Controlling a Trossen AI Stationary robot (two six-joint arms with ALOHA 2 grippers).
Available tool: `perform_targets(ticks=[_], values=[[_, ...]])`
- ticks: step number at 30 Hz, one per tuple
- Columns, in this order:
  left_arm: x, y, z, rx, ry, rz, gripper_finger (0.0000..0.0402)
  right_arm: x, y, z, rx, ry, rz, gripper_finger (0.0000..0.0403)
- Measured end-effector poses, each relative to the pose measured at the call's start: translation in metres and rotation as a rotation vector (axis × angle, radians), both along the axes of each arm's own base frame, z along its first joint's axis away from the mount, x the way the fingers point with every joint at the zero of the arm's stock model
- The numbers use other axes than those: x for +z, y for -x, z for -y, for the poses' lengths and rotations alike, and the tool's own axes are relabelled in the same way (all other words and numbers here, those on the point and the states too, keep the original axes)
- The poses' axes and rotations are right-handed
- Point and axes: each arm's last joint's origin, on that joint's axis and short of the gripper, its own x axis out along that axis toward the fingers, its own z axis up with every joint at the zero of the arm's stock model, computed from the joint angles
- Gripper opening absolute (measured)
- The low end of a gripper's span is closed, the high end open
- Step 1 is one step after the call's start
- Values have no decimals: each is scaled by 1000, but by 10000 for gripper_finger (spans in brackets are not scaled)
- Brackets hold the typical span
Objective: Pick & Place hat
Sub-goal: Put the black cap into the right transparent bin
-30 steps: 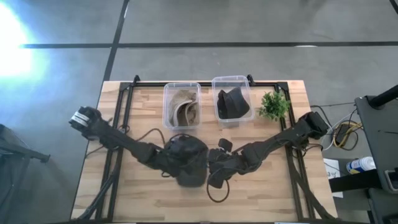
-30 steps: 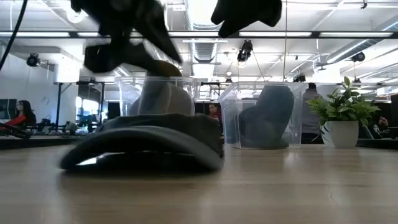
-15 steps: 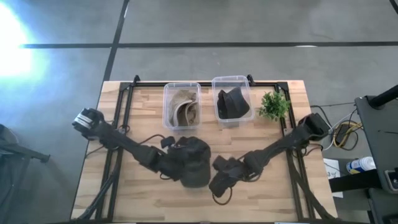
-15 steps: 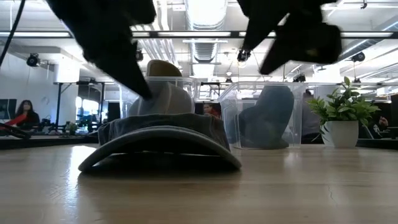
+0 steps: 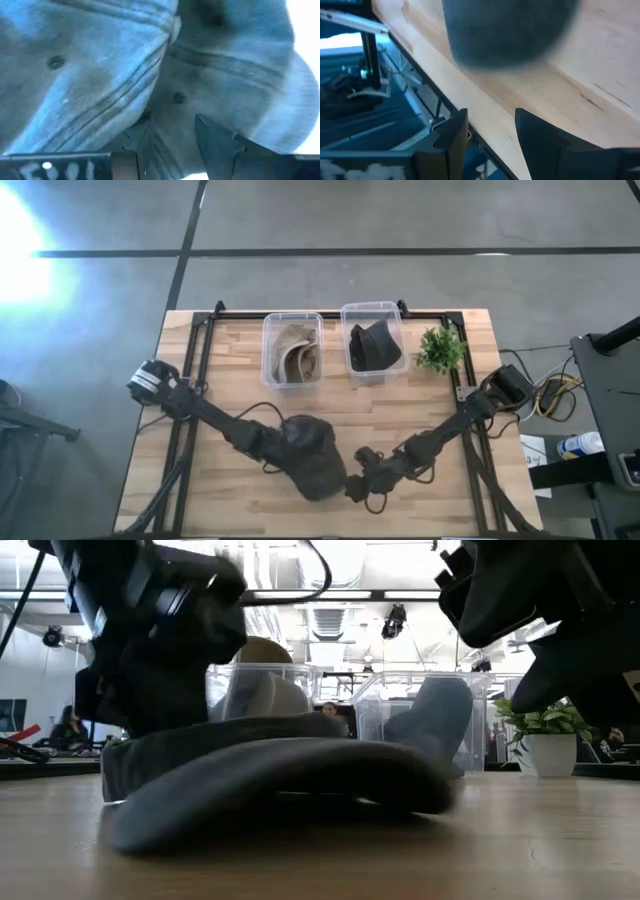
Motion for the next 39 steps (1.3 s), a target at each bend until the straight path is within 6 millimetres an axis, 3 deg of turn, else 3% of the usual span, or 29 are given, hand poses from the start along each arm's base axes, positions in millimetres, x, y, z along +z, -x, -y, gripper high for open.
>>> perform_targets(ticks=[4,10,14,22,32,39], values=[[7,-16,8,77,110,185,140,-1,4,-4,-56,-3,-8,160],[18,-30,8,128,137,364,140,-1,7,-8,-152,5,10,160],[17,-26,6,7,5,328,140,0,11,-14,-162,17,15,160],[3,-4,-2,-145,-215,79,140,1,25,-36,-53,-53,-111,160],[1,0,7,-149,-69,40,140,-24,3,-45,-92,-43,-66,160],[3,3,21,-149,-17,75,140,-23,-7,-43,-250,13,15,160]])
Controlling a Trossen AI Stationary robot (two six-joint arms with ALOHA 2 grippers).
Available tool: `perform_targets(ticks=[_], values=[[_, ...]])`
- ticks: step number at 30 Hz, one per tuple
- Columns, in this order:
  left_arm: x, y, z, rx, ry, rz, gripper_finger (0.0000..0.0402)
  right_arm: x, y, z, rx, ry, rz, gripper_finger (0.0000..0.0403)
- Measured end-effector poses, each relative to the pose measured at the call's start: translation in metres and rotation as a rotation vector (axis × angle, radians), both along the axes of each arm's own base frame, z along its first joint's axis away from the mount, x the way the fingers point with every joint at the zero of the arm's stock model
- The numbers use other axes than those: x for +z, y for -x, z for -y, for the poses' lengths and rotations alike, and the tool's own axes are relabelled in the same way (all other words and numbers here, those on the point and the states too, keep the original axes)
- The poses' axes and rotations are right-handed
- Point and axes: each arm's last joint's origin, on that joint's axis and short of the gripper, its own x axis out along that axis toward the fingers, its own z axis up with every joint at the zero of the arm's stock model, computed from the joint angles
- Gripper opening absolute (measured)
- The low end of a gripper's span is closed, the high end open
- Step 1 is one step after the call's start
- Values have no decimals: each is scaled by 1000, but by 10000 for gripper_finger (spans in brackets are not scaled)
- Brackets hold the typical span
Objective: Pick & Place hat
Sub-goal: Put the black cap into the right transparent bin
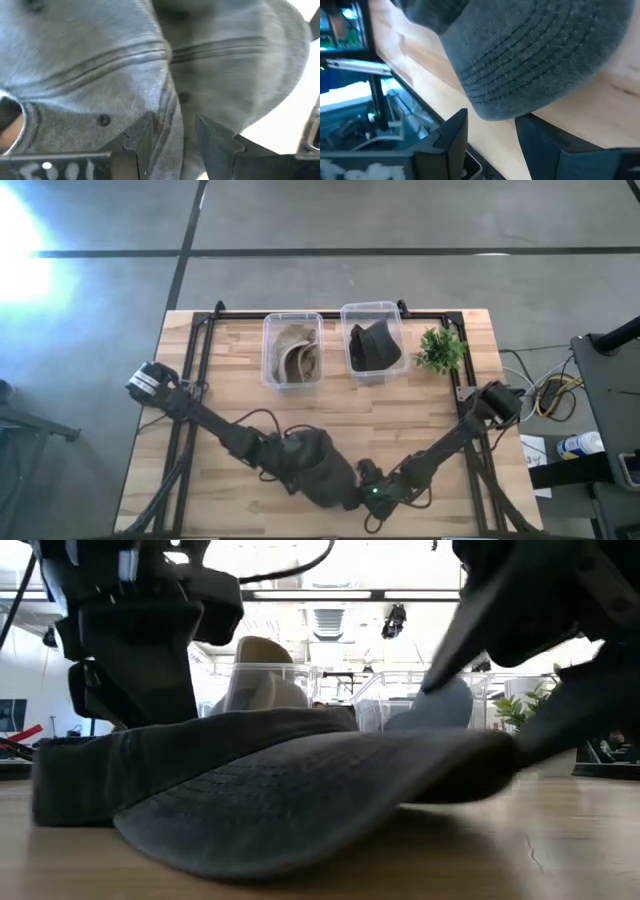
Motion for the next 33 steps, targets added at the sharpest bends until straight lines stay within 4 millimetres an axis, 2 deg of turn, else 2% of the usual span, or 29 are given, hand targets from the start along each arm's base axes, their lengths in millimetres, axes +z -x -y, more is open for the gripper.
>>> perform_targets(ticks=[7,13,17,20,24,28,30,33], values=[[10,-8,12,-46,63,150,140,1,-2,17,-95,81,37,160],[19,-15,15,-99,69,270,140,8,-14,30,-176,237,146,152],[19,-15,16,-119,50,288,140,19,-25,34,-130,289,247,133],[19,-15,15,-133,28,294,140,23,-28,35,-84,286,259,114],[27,-14,13,-131,-25,305,140,32,-20,38,-43,303,204,78],[45,-6,10,-119,-45,312,140,50,0,43,4,361,105,33],[57,1,8,-99,-54,325,140,66,12,49,20,408,67,16],[84,13,4,-43,-80,402,140,106,30,63,33,483,66,14]])
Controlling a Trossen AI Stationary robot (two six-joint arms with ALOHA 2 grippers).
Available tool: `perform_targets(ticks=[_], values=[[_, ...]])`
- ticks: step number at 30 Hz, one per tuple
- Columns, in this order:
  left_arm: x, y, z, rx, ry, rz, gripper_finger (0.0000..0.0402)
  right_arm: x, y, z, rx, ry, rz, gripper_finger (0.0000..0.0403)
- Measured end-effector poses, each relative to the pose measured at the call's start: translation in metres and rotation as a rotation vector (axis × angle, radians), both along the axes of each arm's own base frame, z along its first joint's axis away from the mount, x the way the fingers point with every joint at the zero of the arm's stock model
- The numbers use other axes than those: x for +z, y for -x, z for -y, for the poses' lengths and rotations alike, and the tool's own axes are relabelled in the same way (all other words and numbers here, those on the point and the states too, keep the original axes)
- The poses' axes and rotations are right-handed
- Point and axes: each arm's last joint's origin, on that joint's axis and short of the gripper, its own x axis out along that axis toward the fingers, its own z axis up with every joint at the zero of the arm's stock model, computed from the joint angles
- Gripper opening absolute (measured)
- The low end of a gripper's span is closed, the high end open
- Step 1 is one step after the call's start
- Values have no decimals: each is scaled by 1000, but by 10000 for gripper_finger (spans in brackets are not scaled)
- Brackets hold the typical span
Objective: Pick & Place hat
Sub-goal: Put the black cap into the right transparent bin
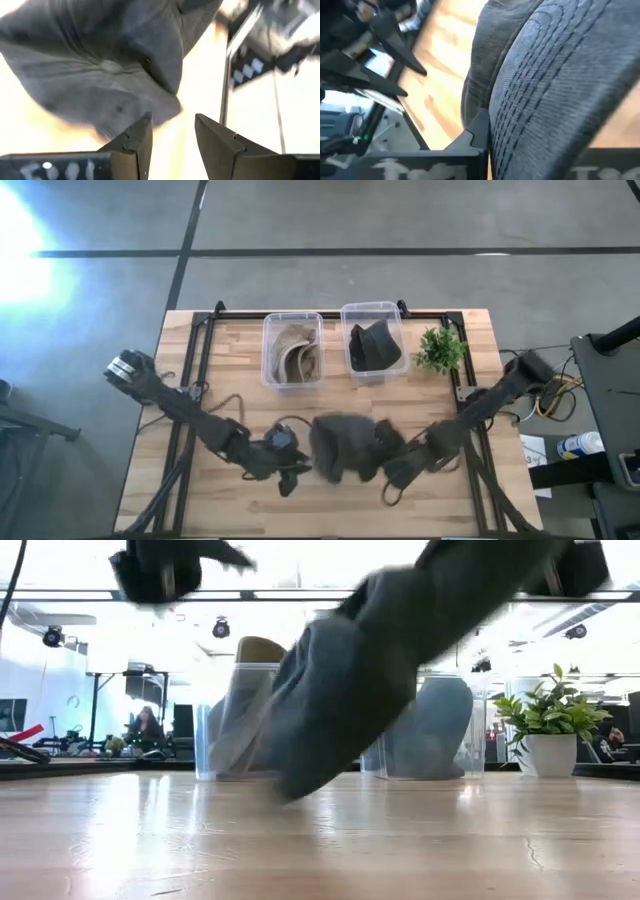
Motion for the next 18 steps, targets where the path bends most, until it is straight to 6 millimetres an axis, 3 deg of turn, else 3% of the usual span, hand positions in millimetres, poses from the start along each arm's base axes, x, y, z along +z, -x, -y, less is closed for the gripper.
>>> perform_targets(ticks=[5,8,10,13,18], values=[[47,26,-10,96,-77,184,140,93,39,33,0,264,110,13],[67,41,-18,173,-103,265,140,145,69,62,-118,513,147,13],[76,48,-24,231,-121,303,140,168,86,83,-223,676,114,13],[82,53,-29,282,-159,330,140,186,100,120,-327,766,2,13],[81,52,-31,328,-204,333,140,177,98,178,-236,554,-249,13]])
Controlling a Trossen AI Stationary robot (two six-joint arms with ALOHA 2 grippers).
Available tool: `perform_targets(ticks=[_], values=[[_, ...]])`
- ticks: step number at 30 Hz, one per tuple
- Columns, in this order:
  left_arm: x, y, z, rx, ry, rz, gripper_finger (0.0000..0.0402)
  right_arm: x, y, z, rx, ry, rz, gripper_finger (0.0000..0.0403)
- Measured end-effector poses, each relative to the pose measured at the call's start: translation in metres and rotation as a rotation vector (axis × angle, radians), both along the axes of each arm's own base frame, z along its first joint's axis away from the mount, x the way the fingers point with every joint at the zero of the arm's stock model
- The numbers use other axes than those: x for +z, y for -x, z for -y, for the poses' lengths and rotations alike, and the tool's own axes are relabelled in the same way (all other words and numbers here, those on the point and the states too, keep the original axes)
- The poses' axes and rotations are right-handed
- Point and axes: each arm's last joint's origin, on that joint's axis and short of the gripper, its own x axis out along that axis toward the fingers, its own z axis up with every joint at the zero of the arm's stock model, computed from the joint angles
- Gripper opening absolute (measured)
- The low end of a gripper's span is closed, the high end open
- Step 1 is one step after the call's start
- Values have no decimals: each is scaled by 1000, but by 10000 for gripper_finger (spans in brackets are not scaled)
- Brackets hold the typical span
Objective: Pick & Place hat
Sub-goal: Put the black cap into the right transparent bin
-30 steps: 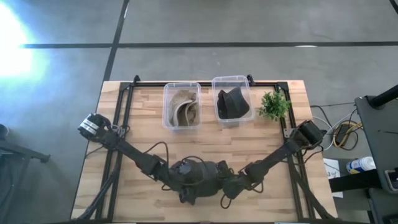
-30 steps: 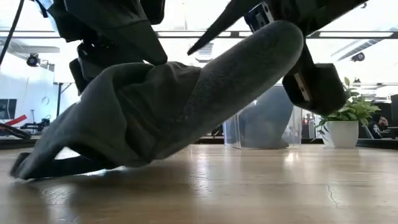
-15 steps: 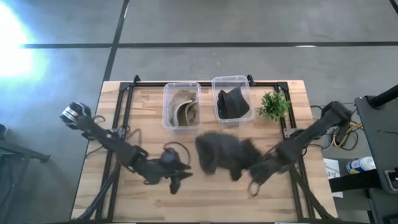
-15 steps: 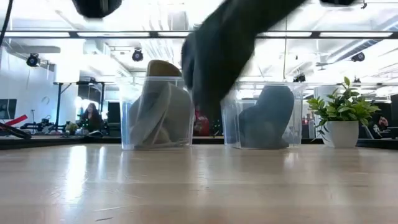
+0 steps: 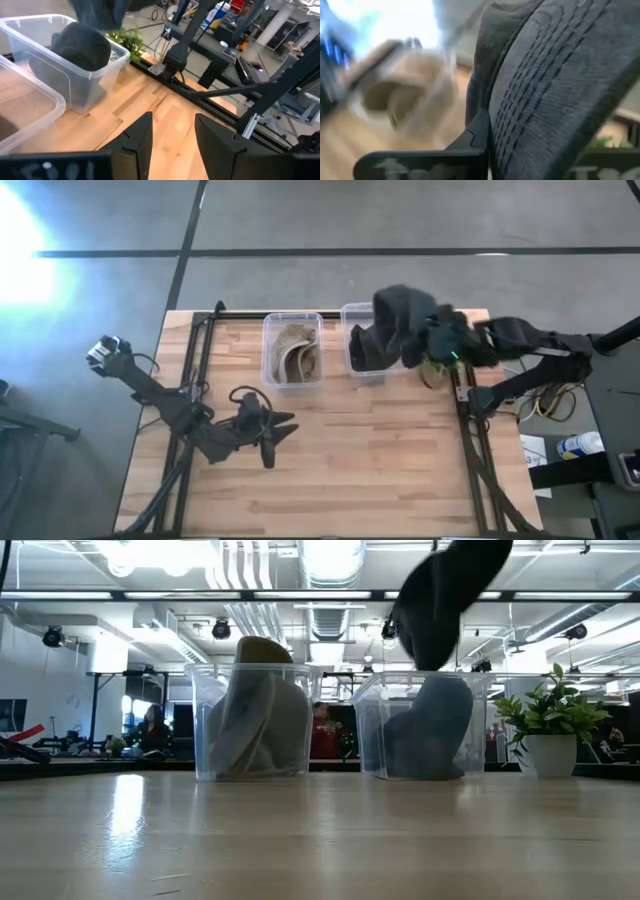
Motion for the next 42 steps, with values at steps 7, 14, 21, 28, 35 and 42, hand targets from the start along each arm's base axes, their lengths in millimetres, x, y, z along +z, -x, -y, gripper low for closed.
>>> perform_targets(ticks=[7,14,21,28,35,42], values=[[-8,-6,4,15,-2,-19,140,-19,-21,53,125,-119,-1,13],[-11,-8,5,27,18,-19,140,-47,-26,90,98,-283,24,13],[-11,-9,3,58,11,-13,140,-115,-46,124,199,-632,-20,13],[-11,-9,3,76,50,3,140,-150,-60,166,131,-760,-7,13],[-11,-9,2,99,43,9,140,-154,-88,190,135,-731,5,23],[-12,-8,2,101,34,-1,140,-153,-107,189,176,-712,-33,91]])
